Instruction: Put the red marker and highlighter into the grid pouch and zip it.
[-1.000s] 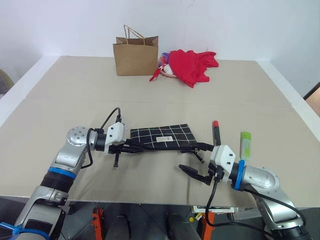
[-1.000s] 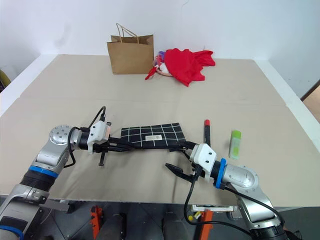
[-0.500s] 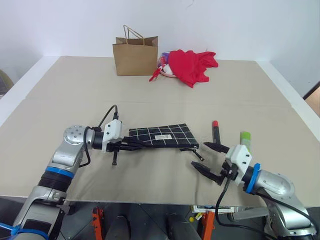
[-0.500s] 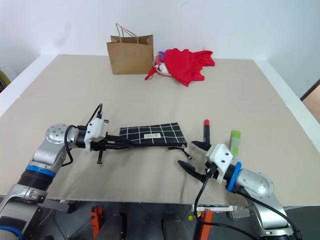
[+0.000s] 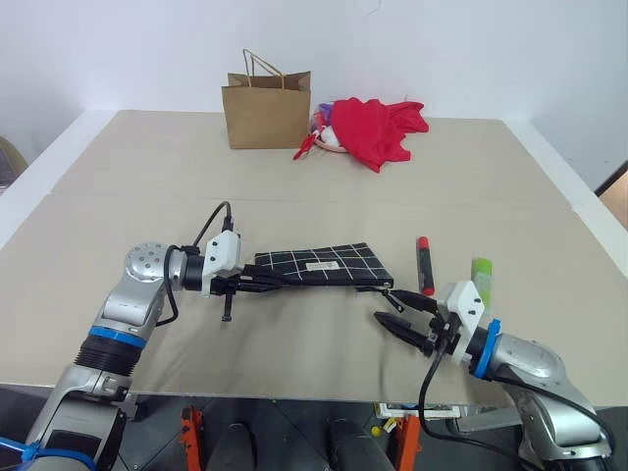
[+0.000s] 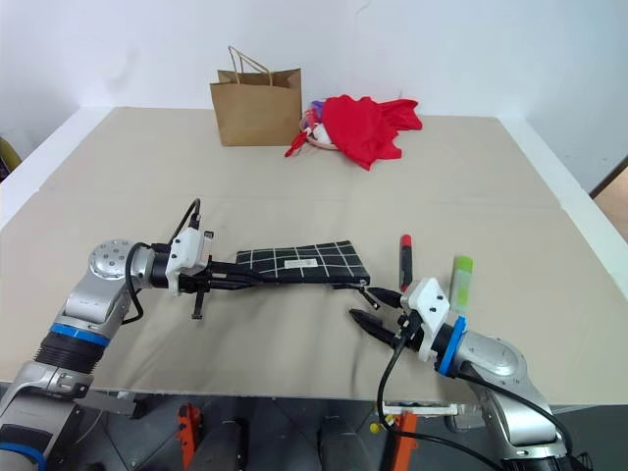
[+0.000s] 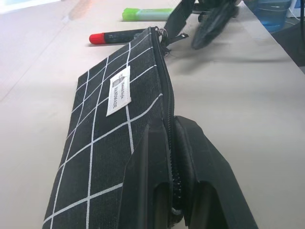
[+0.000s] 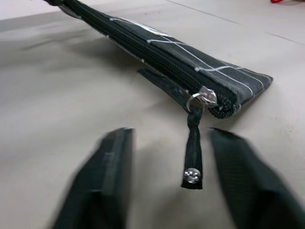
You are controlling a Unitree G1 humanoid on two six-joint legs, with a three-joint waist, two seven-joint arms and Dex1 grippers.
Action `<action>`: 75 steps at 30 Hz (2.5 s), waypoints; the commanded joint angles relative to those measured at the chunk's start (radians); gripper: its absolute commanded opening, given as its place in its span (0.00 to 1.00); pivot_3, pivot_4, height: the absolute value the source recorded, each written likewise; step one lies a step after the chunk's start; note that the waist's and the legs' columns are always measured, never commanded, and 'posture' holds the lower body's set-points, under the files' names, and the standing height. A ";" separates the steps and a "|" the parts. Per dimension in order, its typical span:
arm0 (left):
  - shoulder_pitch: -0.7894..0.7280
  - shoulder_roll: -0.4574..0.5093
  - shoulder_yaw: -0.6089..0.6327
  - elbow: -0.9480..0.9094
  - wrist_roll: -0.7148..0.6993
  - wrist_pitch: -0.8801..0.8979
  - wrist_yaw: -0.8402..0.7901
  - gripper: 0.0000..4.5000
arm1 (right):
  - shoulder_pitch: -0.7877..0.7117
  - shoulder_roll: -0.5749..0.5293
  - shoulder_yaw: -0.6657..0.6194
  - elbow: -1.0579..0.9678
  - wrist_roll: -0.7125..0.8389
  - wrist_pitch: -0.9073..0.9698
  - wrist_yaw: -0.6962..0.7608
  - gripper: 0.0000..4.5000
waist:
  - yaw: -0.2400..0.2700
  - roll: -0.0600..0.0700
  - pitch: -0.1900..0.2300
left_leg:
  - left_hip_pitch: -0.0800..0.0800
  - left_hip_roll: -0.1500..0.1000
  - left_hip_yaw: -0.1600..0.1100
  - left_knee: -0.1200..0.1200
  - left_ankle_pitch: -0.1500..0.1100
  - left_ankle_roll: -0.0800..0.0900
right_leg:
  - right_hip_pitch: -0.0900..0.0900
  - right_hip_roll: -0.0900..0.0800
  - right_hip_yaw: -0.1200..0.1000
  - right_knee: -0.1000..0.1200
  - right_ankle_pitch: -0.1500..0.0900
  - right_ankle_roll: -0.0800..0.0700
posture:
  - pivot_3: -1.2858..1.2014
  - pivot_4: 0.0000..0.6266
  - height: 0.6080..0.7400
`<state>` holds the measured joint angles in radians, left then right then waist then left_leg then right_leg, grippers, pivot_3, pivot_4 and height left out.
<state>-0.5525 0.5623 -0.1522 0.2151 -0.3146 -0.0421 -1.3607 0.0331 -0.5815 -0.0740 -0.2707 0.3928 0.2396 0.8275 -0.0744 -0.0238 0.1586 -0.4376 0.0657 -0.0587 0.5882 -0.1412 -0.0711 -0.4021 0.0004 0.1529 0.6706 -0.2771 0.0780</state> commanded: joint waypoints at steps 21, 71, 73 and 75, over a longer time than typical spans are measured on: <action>-0.017 -0.067 -0.010 -0.038 0.004 -0.018 0.030 0.00 | -0.212 0.028 0.189 -0.116 -0.013 0.171 -0.018 0.01 | -0.001 0.000 0.000 | 0.000 0.000 0.000 0.000 0.000 0.000 | 0.000 0.000 0.000 0.000 0.001 0.002 | 0.52 0.24 1.00; -0.056 -0.076 0.021 0.041 0.041 -0.114 0.082 0.00 | -0.142 0.077 -0.181 0.023 0.040 0.294 -0.450 0.83 | -0.003 0.000 0.000 | 0.000 -0.001 -0.002 0.001 0.001 0.001 | 0.001 0.000 0.000 0.001 0.002 0.004 | 0.52 0.24 1.00; -0.061 -0.076 0.031 0.027 0.030 -0.090 0.095 0.00 | -0.146 0.106 -0.151 0.049 0.009 0.285 -0.468 0.83 | -0.003 0.000 0.001 | 0.000 -0.001 -0.001 0.000 0.001 0.001 | 0.000 0.000 0.000 0.001 0.002 0.004 | 0.52 0.24 1.00; -0.060 -0.074 0.035 0.018 0.025 -0.074 0.100 0.00 | -0.151 0.118 -0.140 0.063 -0.004 0.283 -0.473 0.83 | -0.003 0.000 0.001 | -0.001 -0.001 -0.001 0.000 0.000 0.001 | 0.000 0.000 0.000 0.001 0.001 0.004 | 0.52 0.24 1.00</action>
<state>-0.6000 0.4821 -0.1470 0.2718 -0.2659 -0.1271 -1.2702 -0.0983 -0.4574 -0.1993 -0.1937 0.4038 0.5487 0.3648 -0.0769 -0.0236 0.1592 -0.4381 0.0645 -0.0601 0.5877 -0.1407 -0.0701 -0.4021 0.0002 0.1529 0.6719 -0.2757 0.0822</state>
